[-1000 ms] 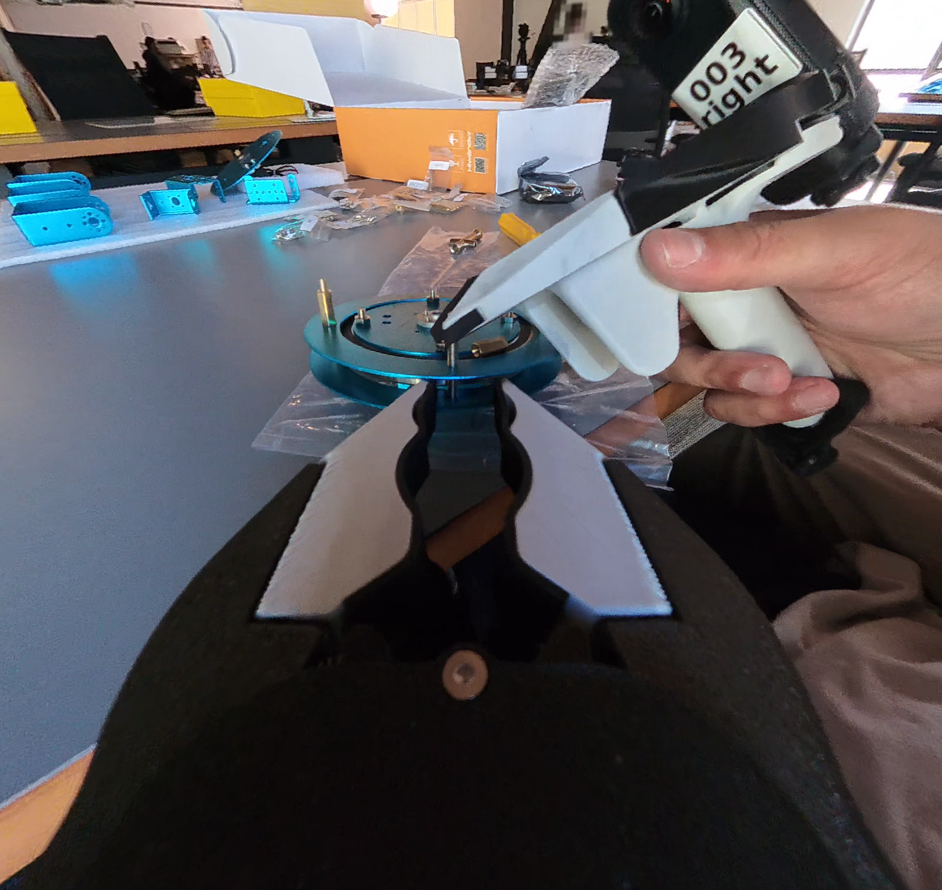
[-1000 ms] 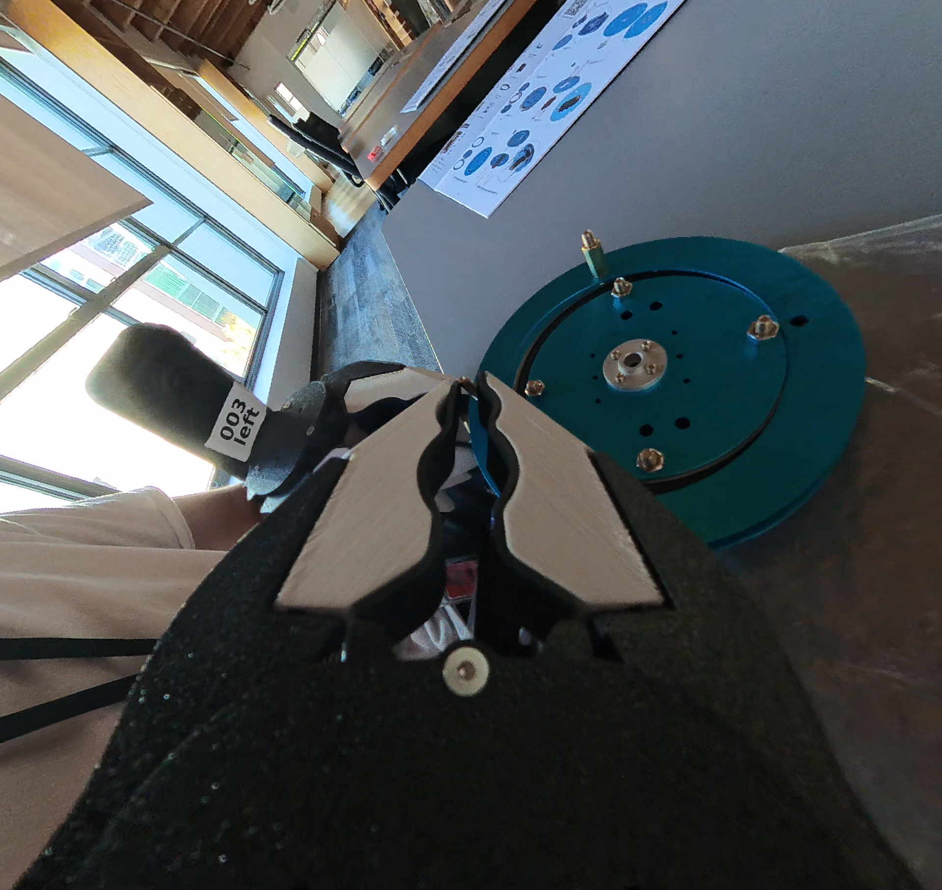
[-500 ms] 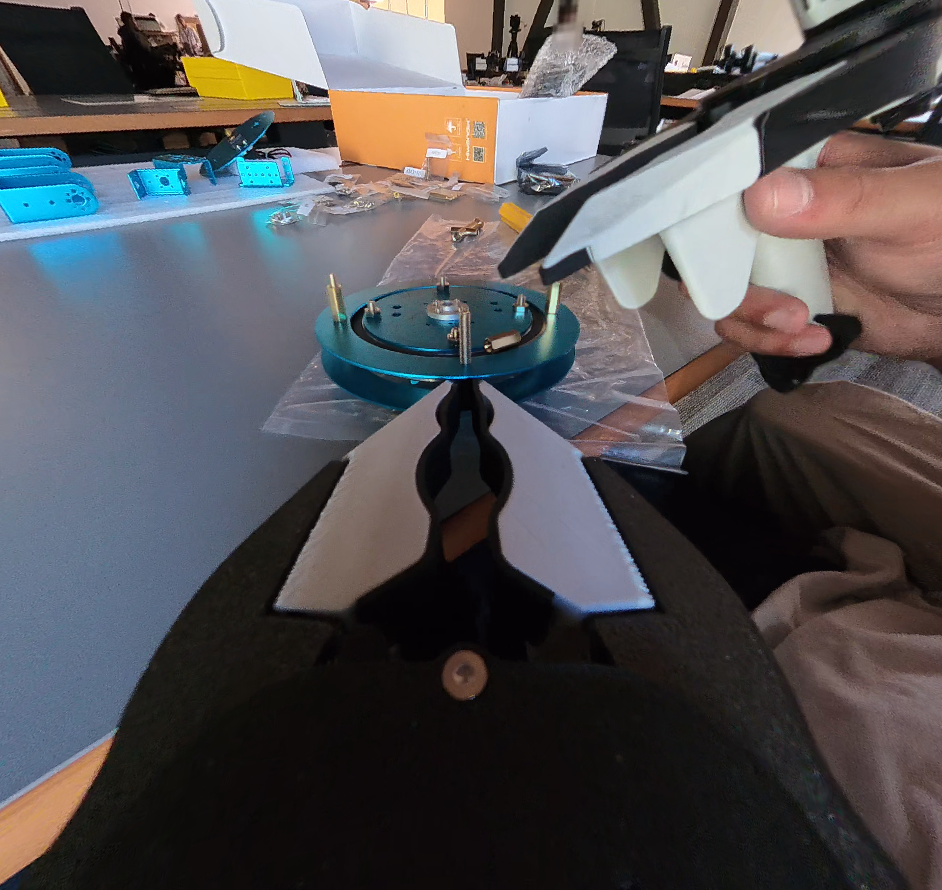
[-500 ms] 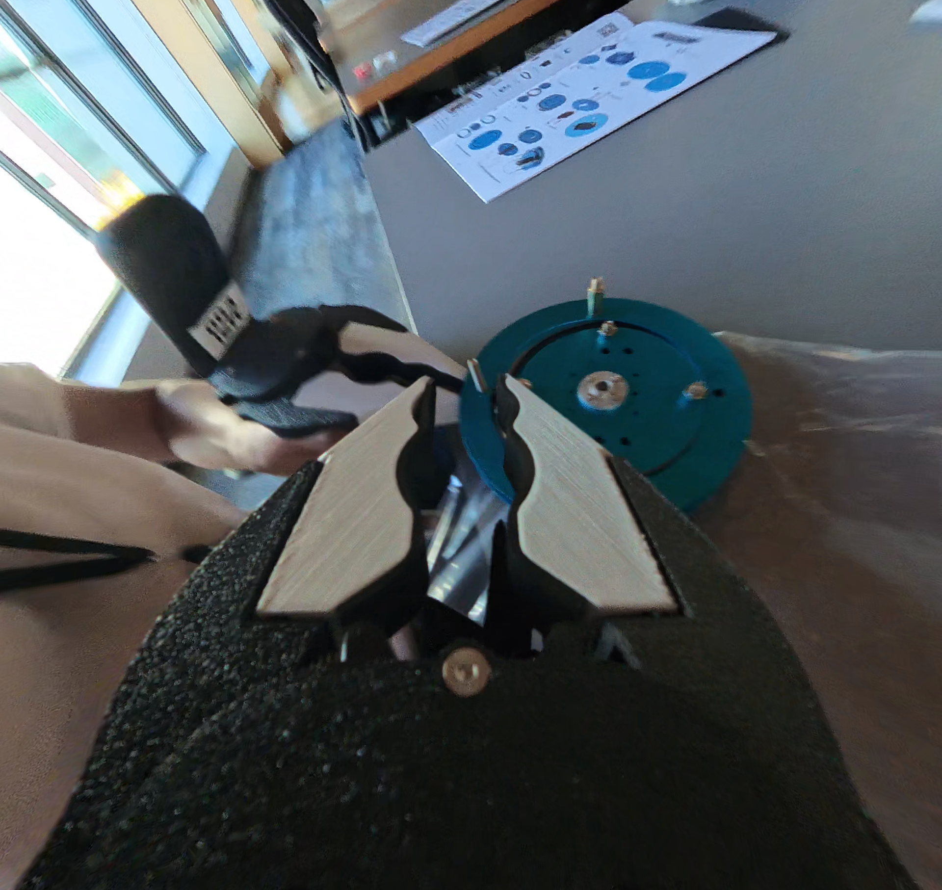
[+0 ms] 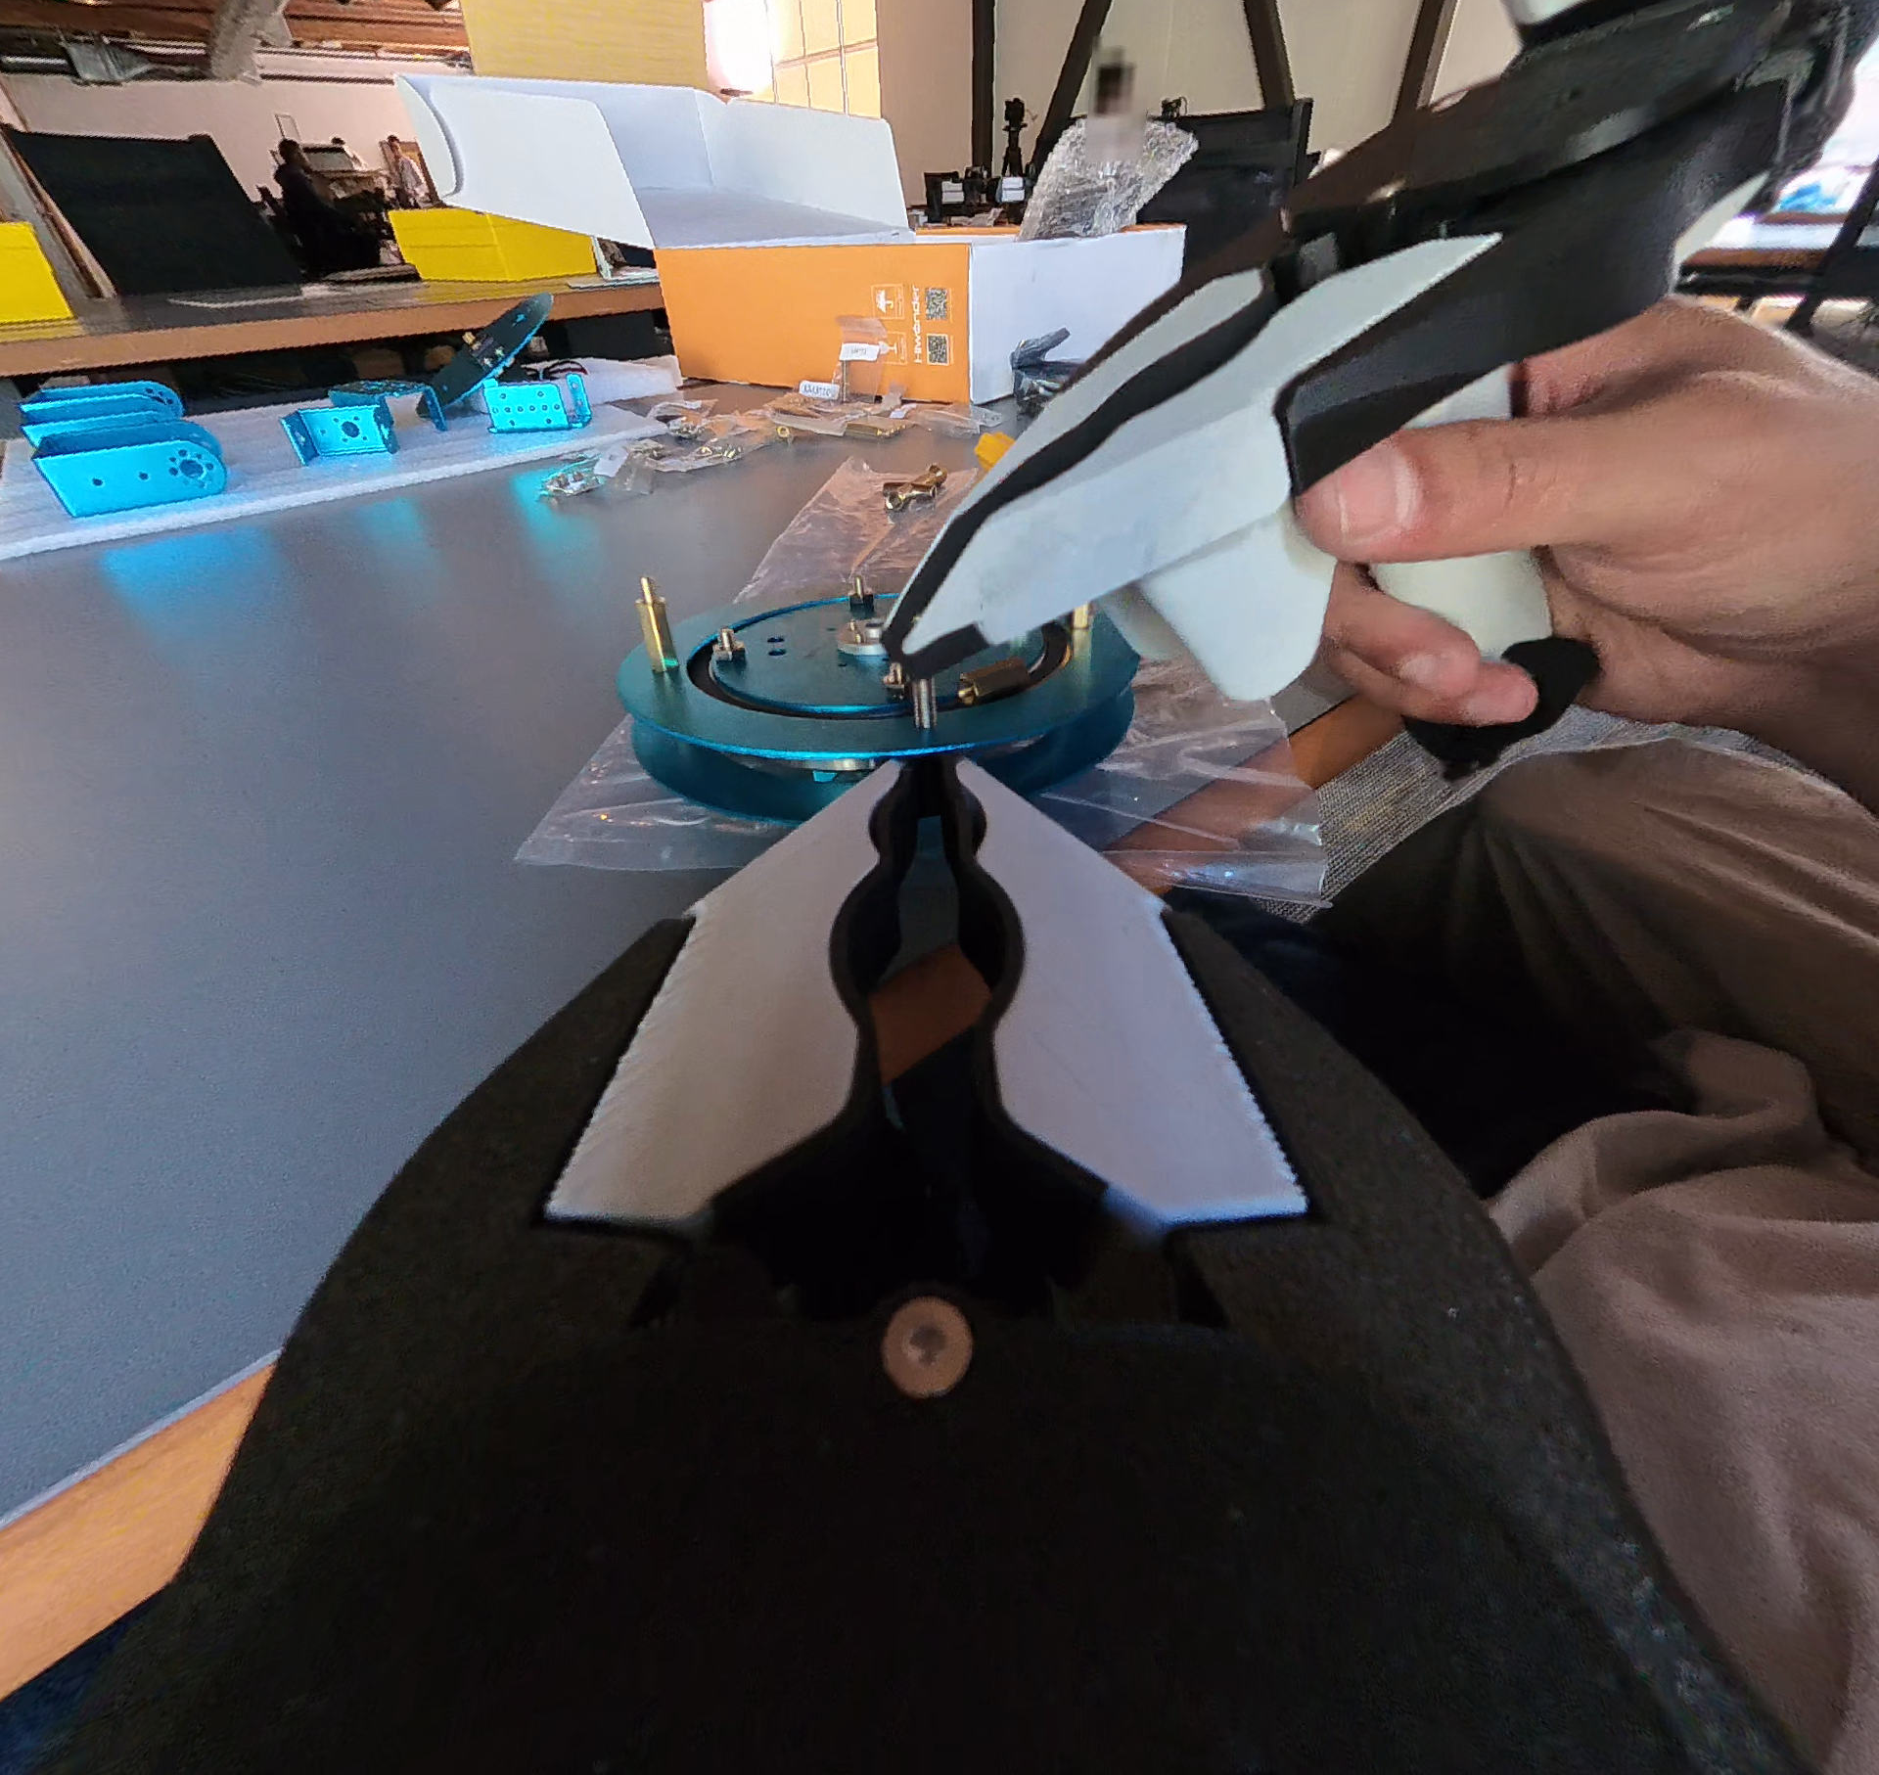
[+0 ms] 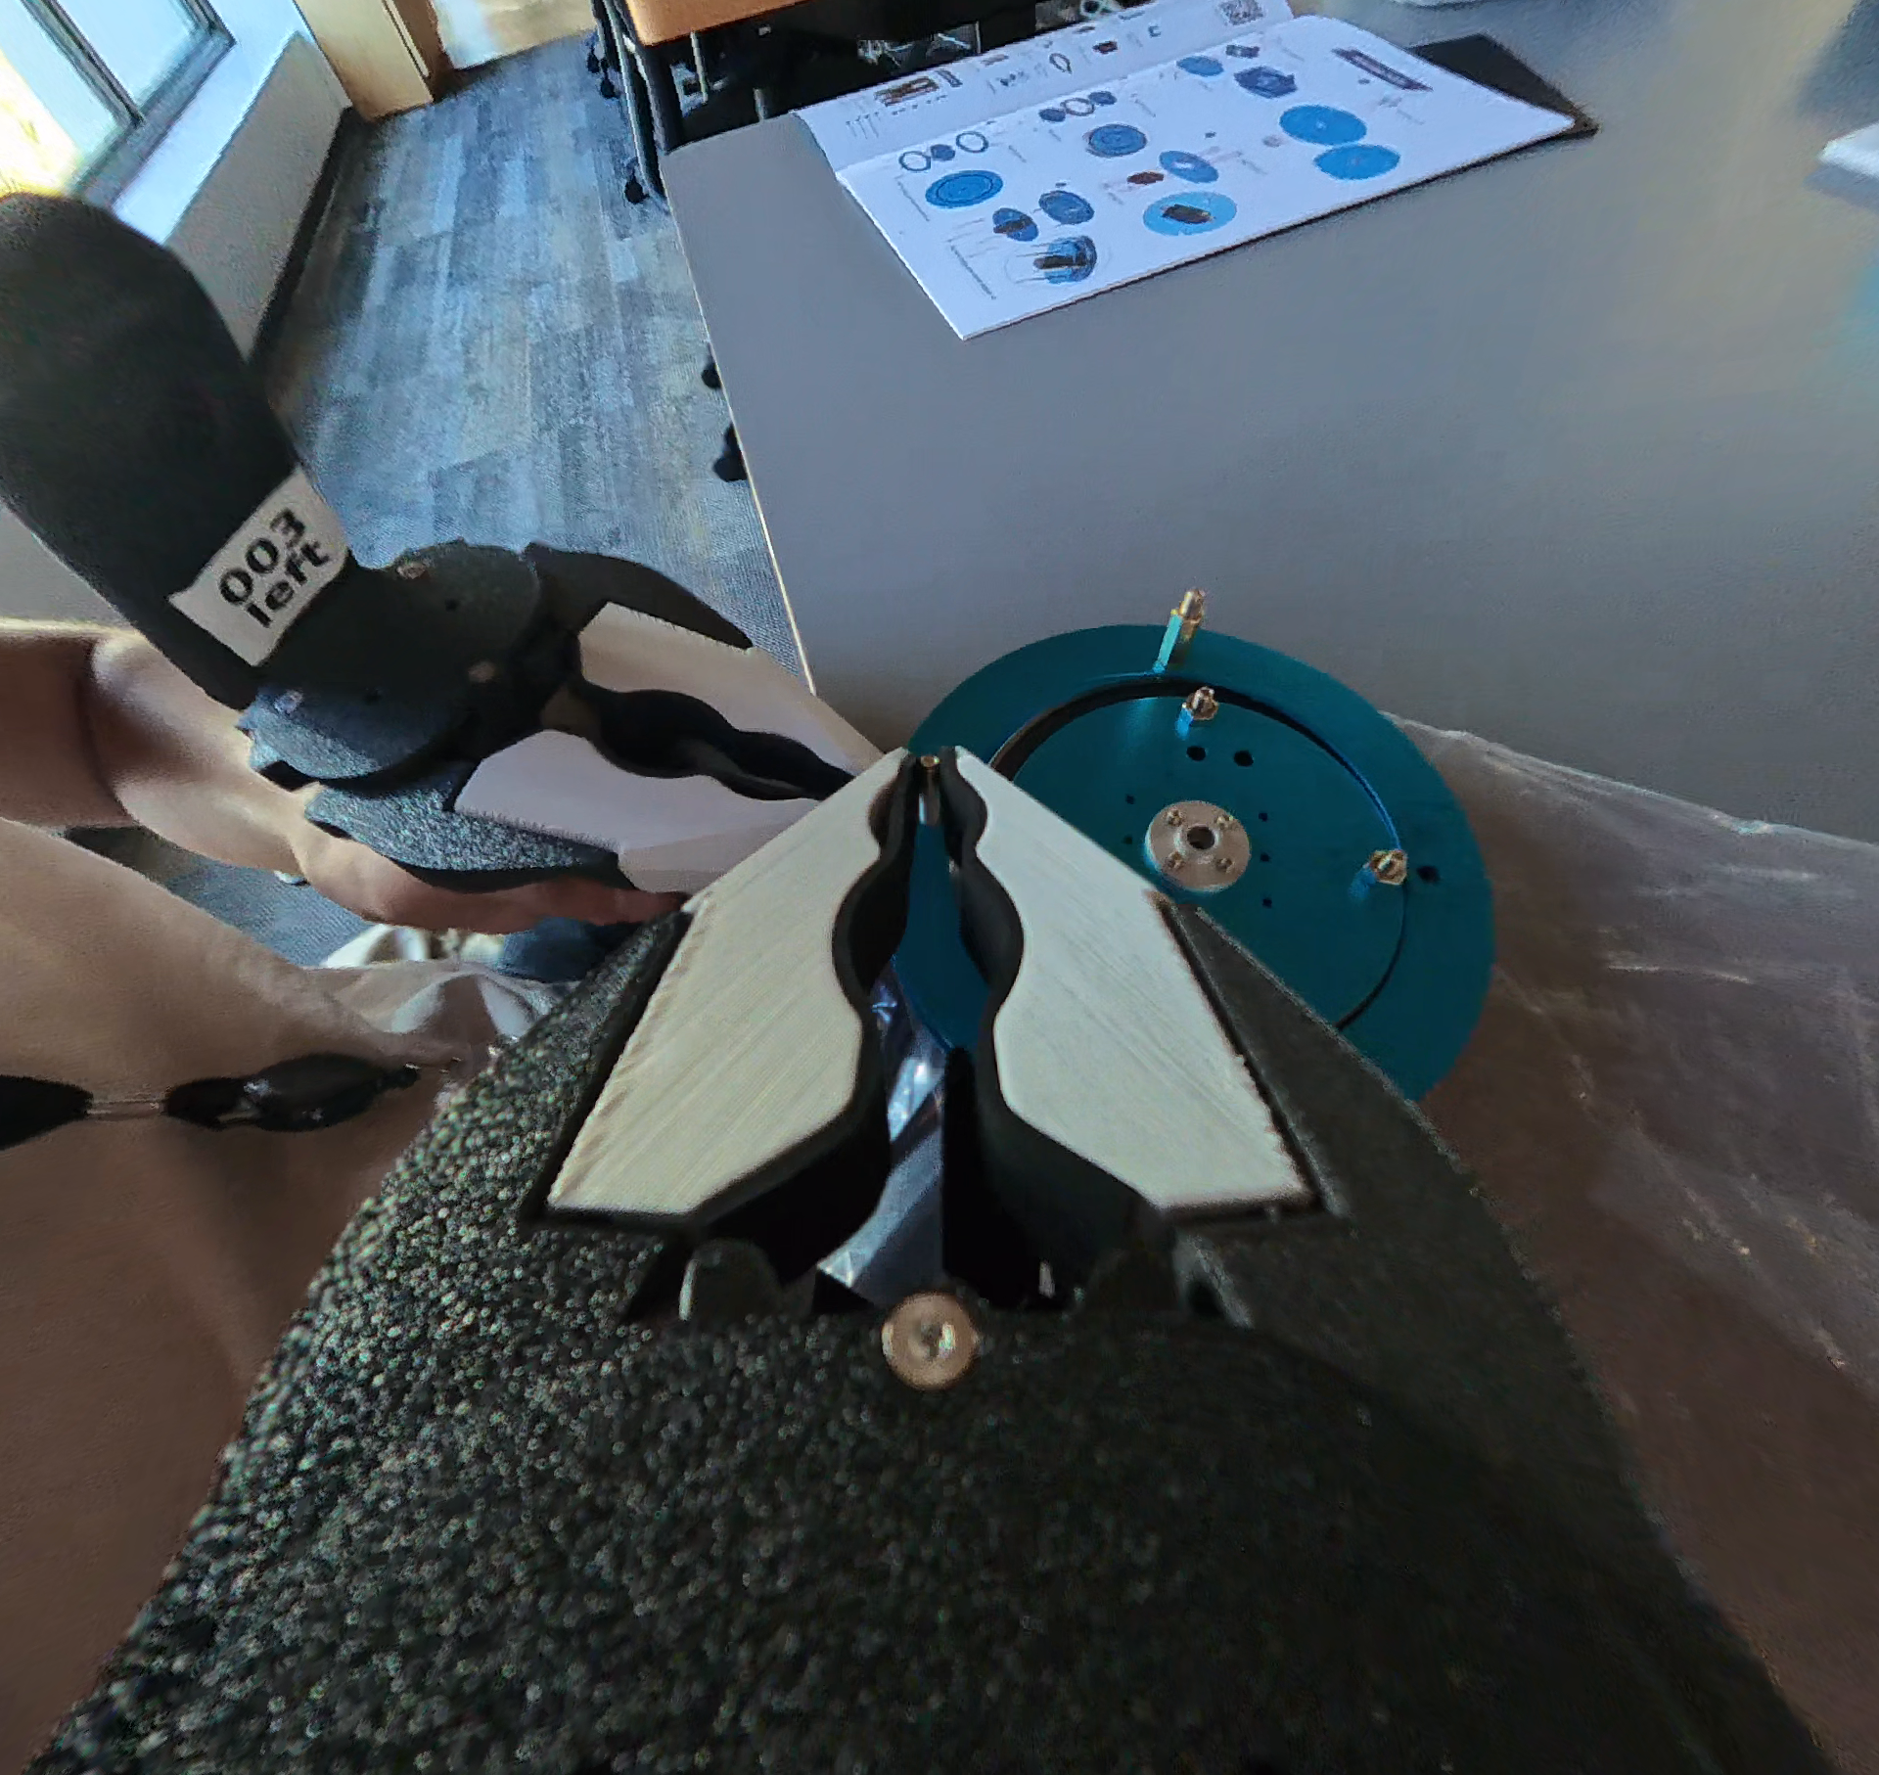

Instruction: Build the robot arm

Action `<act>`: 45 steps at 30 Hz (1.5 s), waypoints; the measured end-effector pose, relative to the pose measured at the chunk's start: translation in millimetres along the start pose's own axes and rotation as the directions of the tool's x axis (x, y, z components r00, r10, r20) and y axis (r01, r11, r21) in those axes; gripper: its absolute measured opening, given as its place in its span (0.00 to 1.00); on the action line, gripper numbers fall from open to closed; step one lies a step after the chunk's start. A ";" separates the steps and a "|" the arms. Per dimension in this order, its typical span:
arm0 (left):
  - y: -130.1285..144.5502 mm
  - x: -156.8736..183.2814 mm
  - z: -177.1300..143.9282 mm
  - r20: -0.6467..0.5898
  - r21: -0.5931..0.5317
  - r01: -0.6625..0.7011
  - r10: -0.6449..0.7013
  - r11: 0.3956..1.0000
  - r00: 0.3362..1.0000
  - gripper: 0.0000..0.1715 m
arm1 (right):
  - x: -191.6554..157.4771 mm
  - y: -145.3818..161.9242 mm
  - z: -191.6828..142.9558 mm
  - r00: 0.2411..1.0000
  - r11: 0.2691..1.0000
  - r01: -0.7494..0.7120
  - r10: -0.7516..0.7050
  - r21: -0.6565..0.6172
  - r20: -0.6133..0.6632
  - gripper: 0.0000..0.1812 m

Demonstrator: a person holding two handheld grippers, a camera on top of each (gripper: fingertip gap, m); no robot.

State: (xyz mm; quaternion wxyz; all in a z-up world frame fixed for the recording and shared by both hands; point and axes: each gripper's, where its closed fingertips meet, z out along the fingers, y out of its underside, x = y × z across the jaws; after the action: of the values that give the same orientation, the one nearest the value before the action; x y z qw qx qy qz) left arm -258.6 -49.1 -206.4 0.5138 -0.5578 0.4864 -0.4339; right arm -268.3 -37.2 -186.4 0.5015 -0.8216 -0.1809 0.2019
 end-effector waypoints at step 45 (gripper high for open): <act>-4.3 1.9 1.3 -0.039 -0.003 0.030 -0.030 1.000 0.999 0.01 | 10.3 -5.4 -32.0 0.984 0.984 0.177 -0.176 -0.035 0.019 0.12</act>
State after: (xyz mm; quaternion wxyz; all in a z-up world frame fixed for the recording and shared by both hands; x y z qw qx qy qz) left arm -256.6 -50.7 -202.3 0.4973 -0.5570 0.4883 -0.4516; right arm -243.6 -53.8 -169.8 0.5009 -0.8097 -0.2607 0.1598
